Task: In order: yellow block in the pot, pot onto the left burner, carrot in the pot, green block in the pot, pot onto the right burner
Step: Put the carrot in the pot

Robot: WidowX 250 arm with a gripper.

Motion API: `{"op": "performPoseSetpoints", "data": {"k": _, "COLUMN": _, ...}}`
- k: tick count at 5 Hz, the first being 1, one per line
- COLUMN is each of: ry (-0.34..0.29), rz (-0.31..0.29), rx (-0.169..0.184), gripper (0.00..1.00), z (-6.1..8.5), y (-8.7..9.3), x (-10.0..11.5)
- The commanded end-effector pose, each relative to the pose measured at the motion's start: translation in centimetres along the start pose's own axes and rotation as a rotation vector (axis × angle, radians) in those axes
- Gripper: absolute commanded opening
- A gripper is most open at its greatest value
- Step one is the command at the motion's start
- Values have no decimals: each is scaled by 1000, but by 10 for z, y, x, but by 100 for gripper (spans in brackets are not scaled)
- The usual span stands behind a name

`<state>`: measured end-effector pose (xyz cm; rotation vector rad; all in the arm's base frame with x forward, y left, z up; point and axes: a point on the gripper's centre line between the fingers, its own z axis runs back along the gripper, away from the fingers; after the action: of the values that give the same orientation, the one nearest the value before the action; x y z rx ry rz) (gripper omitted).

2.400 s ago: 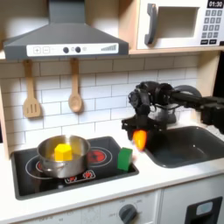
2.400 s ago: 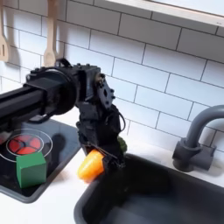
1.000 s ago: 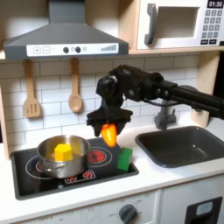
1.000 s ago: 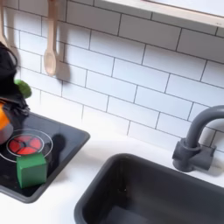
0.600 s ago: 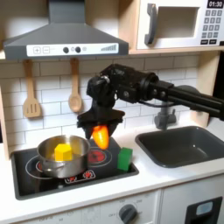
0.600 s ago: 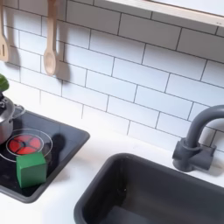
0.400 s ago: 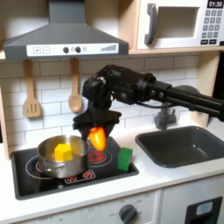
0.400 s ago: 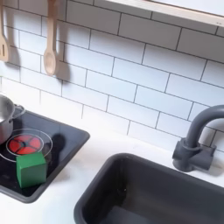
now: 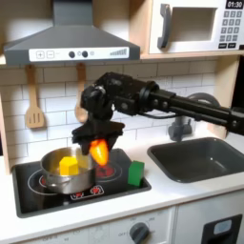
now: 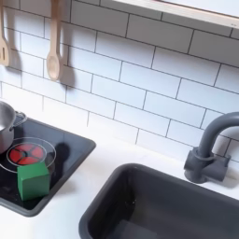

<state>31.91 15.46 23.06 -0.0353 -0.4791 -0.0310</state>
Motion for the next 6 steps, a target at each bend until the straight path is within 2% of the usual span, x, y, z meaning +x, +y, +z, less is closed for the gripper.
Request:
{"op": "performPoseSetpoints", "data": {"k": 1, "ry": 25, "rz": -11, "rx": -21, "gripper": 0, "z": -15, "y": 7, "x": 15}}
{"op": "performPoseSetpoints", "data": {"k": 3, "ry": 32, "rz": -16, "rx": -38, "gripper": 0, "z": -25, "y": 7, "x": 23}}
{"op": "performPoseSetpoints", "data": {"k": 4, "ry": 47, "rz": -5, "rx": -47, "gripper": 0, "z": -31, "y": 9, "x": 19}}
{"op": "performPoseSetpoints", "data": {"k": 6, "ry": 45, "rz": -4, "rx": -44, "gripper": 0, "z": -30, "y": 11, "x": 17}}
